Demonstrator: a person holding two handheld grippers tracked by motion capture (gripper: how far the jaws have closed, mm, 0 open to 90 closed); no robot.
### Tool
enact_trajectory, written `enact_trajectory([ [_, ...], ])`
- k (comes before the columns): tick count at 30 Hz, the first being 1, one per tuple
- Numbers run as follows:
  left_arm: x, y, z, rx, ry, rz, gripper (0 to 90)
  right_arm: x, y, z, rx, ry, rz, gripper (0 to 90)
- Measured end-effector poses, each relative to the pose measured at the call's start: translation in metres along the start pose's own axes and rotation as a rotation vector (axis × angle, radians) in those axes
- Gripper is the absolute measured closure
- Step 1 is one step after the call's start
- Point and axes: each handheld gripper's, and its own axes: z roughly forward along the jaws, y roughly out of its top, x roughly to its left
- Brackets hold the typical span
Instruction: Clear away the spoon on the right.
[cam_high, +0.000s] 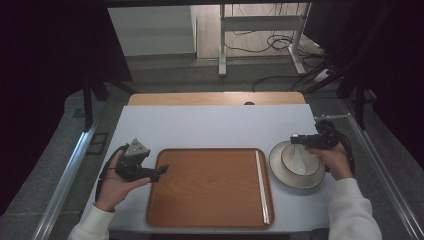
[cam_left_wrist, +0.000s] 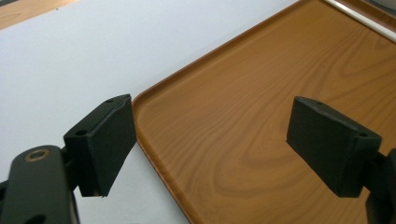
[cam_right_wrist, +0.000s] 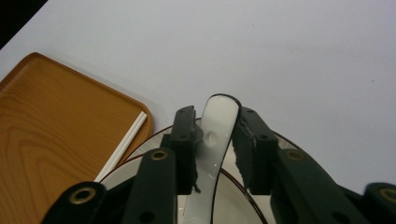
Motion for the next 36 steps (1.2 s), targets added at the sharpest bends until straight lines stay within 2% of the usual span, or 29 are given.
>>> enact_trajectory([
  [5,0.001,0.0,-0.001,-0.004,0.001,-0.001,15.6,0.0,0.0,-0.002,-0.006,0.014,0.005,78.3],
  [11,0.001,0.0,0.0,-0.003,-0.001,0.0,15.5,0.005,0.002,-0.012,-0.054,0.009,-0.003,84.4],
  [16,0.001,0.001,0.0,-0.003,-0.001,0.0,15.6,0.011,0.004,-0.021,-0.096,-0.013,-0.022,85.3],
  [21,0.001,0.001,0.0,-0.004,-0.002,0.002,15.5,0.021,0.008,-0.031,-0.147,-0.009,-0.046,85.6],
  [27,0.002,0.001,0.0,-0.003,-0.001,0.001,15.6,0.043,0.016,-0.048,-0.232,-0.003,-0.094,85.8],
  [29,0.001,0.001,0.001,-0.002,-0.001,0.003,15.6,0.054,0.019,-0.053,-0.254,0.014,-0.116,85.8],
  [33,0.001,0.001,0.001,-0.002,-0.001,0.003,15.6,0.077,0.024,-0.053,-0.261,0.047,-0.17,85.8],
  [36,0.001,0.001,0.001,-0.001,-0.002,0.004,15.6,0.096,0.025,-0.047,-0.255,0.072,-0.208,85.8],
])
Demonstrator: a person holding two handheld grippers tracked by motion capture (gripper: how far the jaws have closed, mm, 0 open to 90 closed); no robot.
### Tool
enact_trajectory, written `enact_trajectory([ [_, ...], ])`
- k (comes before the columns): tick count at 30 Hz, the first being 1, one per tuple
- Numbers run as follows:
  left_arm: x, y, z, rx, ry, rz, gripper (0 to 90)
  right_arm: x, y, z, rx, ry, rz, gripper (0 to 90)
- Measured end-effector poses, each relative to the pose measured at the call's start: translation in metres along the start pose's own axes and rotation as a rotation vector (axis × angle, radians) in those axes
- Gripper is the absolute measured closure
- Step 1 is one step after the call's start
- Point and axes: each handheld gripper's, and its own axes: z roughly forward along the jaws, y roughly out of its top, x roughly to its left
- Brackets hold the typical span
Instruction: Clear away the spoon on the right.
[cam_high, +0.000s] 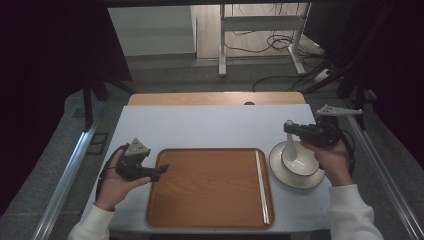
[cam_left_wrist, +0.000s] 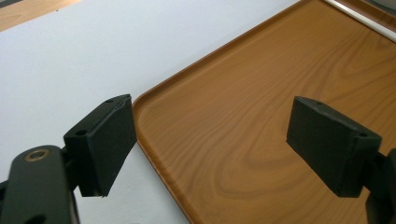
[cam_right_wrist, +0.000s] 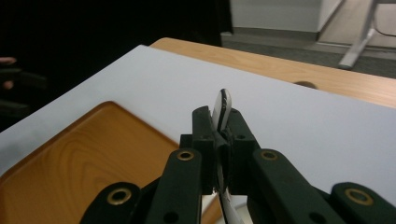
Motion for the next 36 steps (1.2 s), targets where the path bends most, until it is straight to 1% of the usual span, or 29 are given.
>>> enact_trajectory([
  [1,0.0,0.0,0.0,0.0,-0.001,0.001,15.6,0.008,0.001,0.004,0.009,0.015,-0.017,85.8],
  [4,-0.001,0.0,0.001,0.0,-0.003,0.001,15.6,0.026,0.002,0.016,0.026,0.05,-0.049,85.8],
  [8,0.0,0.0,0.001,0.002,-0.004,0.001,15.6,0.046,0.0,0.033,0.06,0.092,-0.079,85.8],
  [11,-0.001,0.0,0.002,0.004,-0.005,0.004,15.6,0.063,-0.009,0.054,0.101,0.13,-0.093,85.8],
  [15,-0.001,0.0,0.002,0.004,-0.005,0.006,15.6,0.079,-0.02,0.077,0.16,0.166,-0.113,85.8],
  [18,0.0,-0.001,0.002,0.006,-0.007,0.005,15.6,0.09,-0.028,0.091,0.196,0.188,-0.115,85.7],
  [20,0.0,-0.001,0.002,0.005,-0.008,0.004,15.6,0.094,-0.033,0.099,0.214,0.196,-0.118,85.7],
  [24,0.001,-0.002,0.002,0.004,-0.008,0.002,15.6,0.099,-0.04,0.109,0.257,0.2,-0.121,85.6],
  [26,0.001,-0.002,0.002,0.006,-0.009,0.003,15.6,0.099,-0.042,0.111,0.267,0.193,-0.122,85.6],
  [29,0.0,-0.001,0.003,0.009,-0.012,0.008,15.5,0.098,-0.047,0.116,0.288,0.187,-0.111,85.5],
  [30,0.0,-0.001,0.004,0.01,-0.013,0.01,15.5,0.098,-0.049,0.118,0.292,0.191,-0.102,85.5],
  [34,0.0,-0.001,0.003,0.008,-0.011,0.007,15.5,0.099,-0.052,0.123,0.312,0.192,-0.095,85.4],
  [36,0.0,-0.001,0.004,0.008,-0.011,0.007,15.5,0.098,-0.054,0.125,0.335,0.188,-0.092,85.2],
])
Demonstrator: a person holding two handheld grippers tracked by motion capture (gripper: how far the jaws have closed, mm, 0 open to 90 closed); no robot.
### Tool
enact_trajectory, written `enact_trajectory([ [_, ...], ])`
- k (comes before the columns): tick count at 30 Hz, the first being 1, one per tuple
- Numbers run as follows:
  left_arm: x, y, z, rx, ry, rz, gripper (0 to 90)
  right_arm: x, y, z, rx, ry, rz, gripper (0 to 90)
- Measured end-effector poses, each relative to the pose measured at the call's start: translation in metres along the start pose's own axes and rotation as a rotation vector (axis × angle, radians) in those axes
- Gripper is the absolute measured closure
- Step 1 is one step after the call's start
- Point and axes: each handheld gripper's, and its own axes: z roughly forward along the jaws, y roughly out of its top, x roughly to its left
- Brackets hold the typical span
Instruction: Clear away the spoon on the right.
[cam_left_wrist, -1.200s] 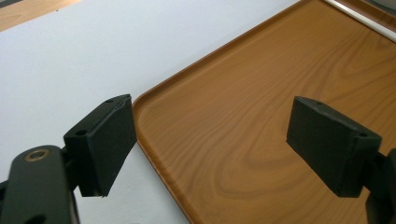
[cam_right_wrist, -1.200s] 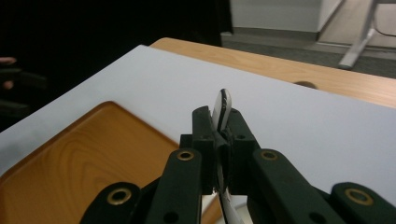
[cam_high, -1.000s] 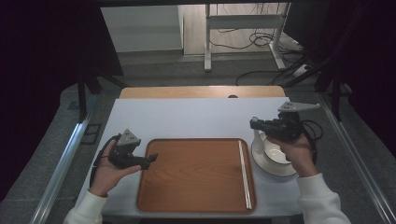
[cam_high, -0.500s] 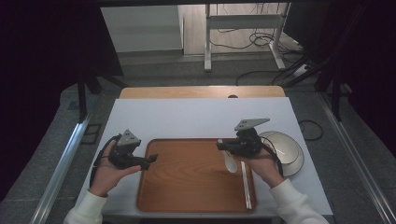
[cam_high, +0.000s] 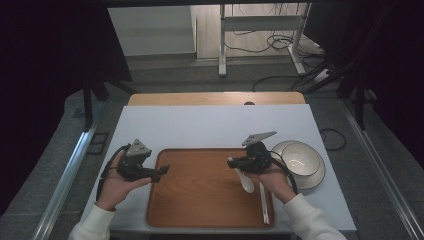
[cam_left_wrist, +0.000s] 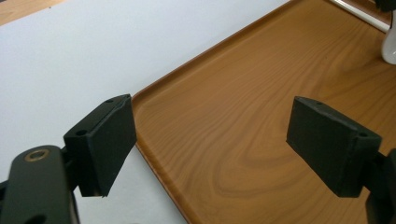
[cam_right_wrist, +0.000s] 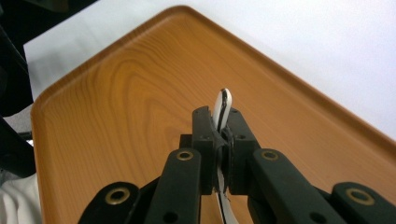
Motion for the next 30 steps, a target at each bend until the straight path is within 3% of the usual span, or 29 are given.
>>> enact_trajectory([
  [7,-0.002,0.0,0.002,0.007,-0.001,0.007,15.5,-0.002,-0.002,0.024,0.108,-0.021,0.004,84.6],
  [14,-0.001,0.0,0.002,0.008,-0.001,0.004,15.6,0.0,-0.004,0.043,0.188,-0.068,-0.041,83.9],
  [22,-0.001,0.0,0.002,0.006,0.0,0.006,15.5,-0.003,-0.005,0.043,0.195,-0.114,-0.058,78.7],
  [28,-0.001,0.0,0.002,0.006,0.001,0.003,15.5,-0.003,-0.004,0.04,0.166,-0.199,-0.086,58.8],
  [30,-0.001,0.0,0.002,0.005,0.0,0.002,15.6,-0.002,-0.002,0.035,0.139,-0.226,-0.09,56.7],
])
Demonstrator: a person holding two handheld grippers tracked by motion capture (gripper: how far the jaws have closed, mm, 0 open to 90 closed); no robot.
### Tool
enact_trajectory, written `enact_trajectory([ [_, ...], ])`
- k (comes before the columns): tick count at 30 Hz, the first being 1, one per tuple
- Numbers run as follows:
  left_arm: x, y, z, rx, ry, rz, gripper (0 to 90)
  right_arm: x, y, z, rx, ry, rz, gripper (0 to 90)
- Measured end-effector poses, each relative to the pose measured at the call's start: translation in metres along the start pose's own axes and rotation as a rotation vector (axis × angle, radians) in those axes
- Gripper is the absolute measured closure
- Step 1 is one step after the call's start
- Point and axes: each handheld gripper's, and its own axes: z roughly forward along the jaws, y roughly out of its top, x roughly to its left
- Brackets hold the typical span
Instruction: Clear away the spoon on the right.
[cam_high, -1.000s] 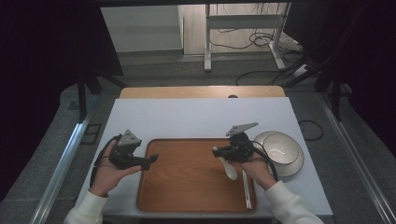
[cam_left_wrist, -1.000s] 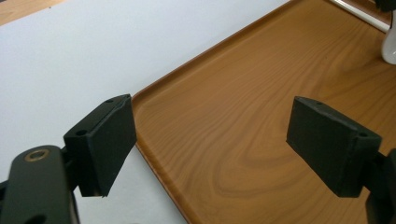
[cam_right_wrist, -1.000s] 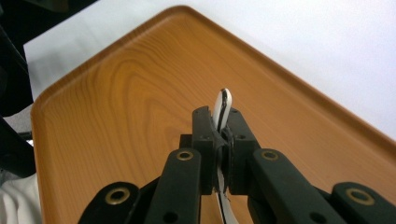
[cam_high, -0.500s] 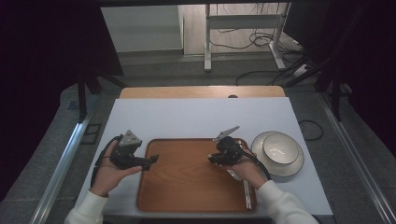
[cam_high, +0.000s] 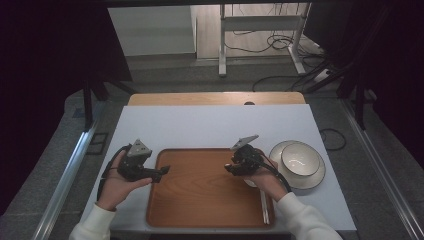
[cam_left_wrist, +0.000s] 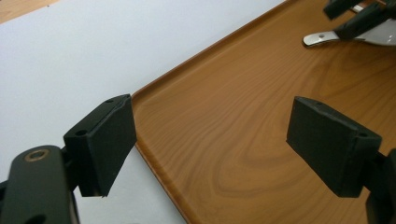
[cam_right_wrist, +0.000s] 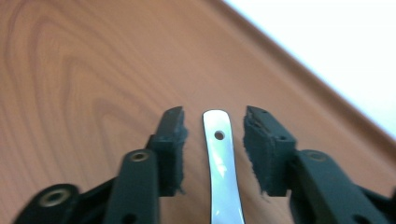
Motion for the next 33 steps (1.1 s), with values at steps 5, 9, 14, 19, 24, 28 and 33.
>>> enact_trajectory([
  [5,0.0,0.0,0.0,-0.001,0.0,0.0,15.5,0.003,0.003,-0.017,-0.037,0.027,-0.034,74.0],
  [9,0.0,0.0,0.0,0.002,0.0,0.004,15.5,0.009,0.001,-0.01,0.036,0.064,-0.079,87.3],
  [14,-0.001,0.0,0.0,0.004,0.0,0.005,15.5,0.015,-0.001,0.004,0.103,0.061,-0.11,89.9],
  [19,-0.001,0.0,0.002,0.008,0.0,0.007,15.5,0.004,-0.001,0.014,0.106,0.002,-0.072,90.0],
  [24,-0.001,0.0,0.001,0.006,0.002,0.006,15.5,-0.005,-0.003,0.013,0.121,-0.095,-0.02,90.0],
  [28,-0.001,0.0,0.001,0.006,0.0,0.01,15.5,-0.012,-0.005,0.011,0.122,-0.128,0.009,90.0],
  [33,0.0,0.0,0.001,0.005,0.002,0.008,15.5,-0.016,-0.006,0.01,0.126,-0.139,0.027,90.0],
])
